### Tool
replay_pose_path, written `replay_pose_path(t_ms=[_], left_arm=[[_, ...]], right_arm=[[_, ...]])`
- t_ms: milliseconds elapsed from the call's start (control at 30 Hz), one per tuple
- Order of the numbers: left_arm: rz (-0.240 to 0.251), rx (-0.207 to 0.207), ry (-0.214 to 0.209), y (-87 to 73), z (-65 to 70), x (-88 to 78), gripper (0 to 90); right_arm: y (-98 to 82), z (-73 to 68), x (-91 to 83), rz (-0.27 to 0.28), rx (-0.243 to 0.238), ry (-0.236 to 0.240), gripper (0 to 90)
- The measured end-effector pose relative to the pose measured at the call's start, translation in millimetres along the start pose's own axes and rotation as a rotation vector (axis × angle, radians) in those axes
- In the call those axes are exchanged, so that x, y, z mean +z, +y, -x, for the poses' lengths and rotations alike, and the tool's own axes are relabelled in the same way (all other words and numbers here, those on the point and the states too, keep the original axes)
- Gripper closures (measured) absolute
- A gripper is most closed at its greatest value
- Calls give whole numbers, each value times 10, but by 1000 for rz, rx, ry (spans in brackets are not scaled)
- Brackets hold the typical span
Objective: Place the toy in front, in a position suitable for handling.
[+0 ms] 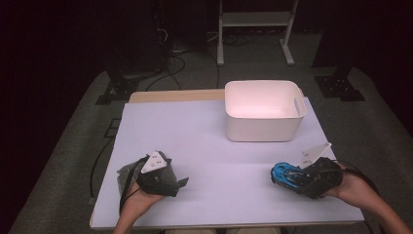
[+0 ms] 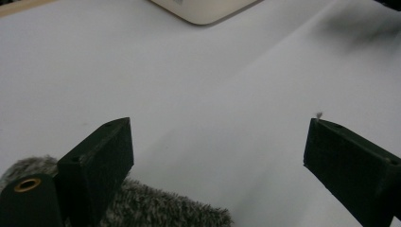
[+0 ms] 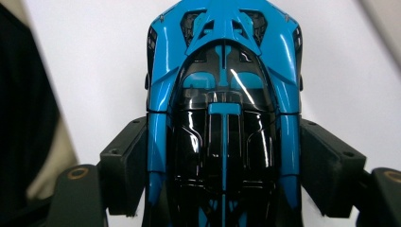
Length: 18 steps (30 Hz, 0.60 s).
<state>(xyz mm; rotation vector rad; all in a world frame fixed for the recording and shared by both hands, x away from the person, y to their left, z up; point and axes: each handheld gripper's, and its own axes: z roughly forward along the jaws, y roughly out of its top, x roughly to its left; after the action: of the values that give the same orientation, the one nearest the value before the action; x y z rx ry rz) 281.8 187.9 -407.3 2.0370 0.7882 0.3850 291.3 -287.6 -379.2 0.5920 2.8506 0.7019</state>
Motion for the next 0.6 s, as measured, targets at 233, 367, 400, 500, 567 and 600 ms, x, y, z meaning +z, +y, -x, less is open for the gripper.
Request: replay_pose_path(t_ms=[233,367,400,500,567,600], left_arm=[[22,-17,13,3,-99,-145,87],[15,-15,16,-11,-142,-203,87],[12,-17,15,-18,-155,-216,87],[-4,-18,9,-46,-195,-244,87],[-32,-1,5,-78,-213,-252,87],[-32,-1,5,-78,-213,-252,87]], right_arm=[[670,-181,13,42,-144,63,253],[1027,-317,243,36,-233,117,253],[1096,-350,317,30,-251,127,253],[1258,-419,564,6,-292,161,253],[1331,-437,758,-4,-301,196,253],[1331,-437,758,-4,-301,196,253]])
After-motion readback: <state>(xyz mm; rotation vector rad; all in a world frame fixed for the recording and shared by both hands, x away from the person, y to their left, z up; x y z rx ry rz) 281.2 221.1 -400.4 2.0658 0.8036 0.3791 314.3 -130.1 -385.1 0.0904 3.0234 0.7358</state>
